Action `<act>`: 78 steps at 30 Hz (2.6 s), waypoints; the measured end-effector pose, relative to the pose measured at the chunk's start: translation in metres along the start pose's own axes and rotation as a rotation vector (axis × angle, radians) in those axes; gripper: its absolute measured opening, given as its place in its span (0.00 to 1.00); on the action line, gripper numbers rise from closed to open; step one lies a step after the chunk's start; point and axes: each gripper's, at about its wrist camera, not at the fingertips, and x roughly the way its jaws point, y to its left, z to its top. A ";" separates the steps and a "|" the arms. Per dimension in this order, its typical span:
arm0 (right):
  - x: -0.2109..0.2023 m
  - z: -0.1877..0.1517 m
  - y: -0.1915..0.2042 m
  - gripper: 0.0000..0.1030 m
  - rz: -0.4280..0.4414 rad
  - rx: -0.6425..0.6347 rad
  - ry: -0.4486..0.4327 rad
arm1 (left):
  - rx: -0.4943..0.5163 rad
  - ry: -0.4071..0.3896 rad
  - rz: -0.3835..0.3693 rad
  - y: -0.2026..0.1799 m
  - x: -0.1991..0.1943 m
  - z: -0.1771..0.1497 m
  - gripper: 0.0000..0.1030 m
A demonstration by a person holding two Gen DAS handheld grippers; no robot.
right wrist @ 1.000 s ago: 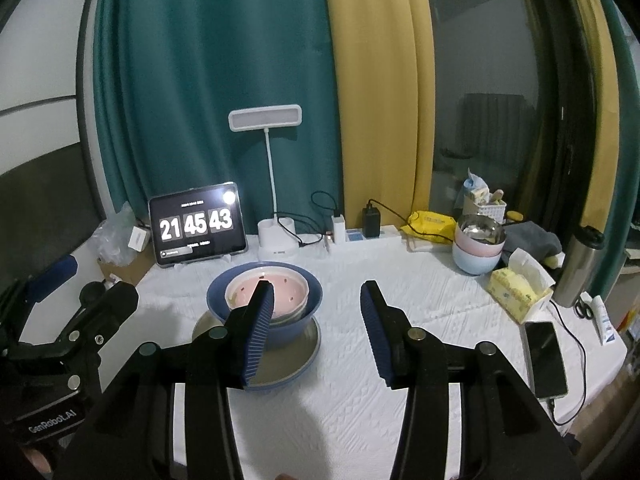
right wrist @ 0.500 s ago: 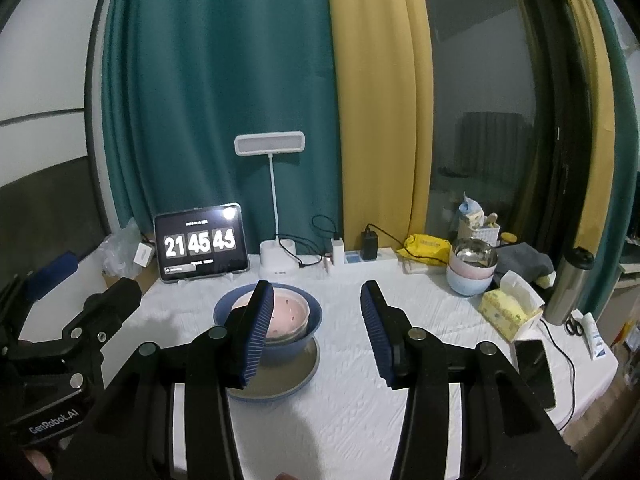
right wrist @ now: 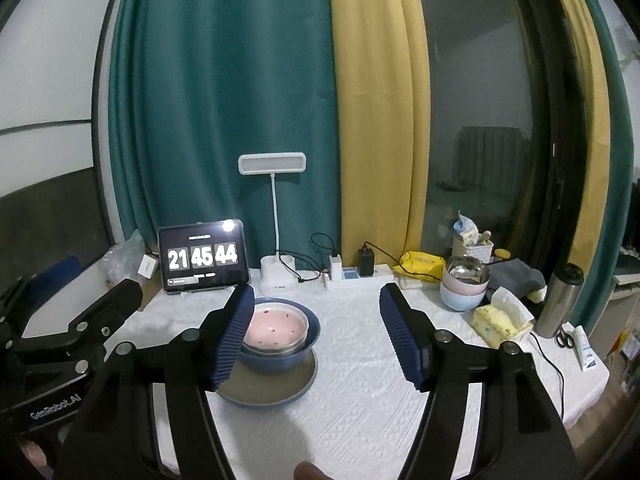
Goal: Organize plates and bowls
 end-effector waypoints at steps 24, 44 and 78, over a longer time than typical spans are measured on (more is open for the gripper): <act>-0.010 0.004 -0.004 0.67 -0.004 0.005 -0.006 | 0.013 -0.008 -0.005 -0.008 -0.004 0.004 0.93; -0.008 0.003 -0.005 0.67 -0.005 0.006 -0.003 | 0.011 -0.002 -0.004 -0.008 -0.005 0.004 0.93; -0.007 -0.002 -0.008 0.67 -0.008 0.011 0.005 | 0.011 0.003 -0.003 -0.008 -0.002 0.002 0.93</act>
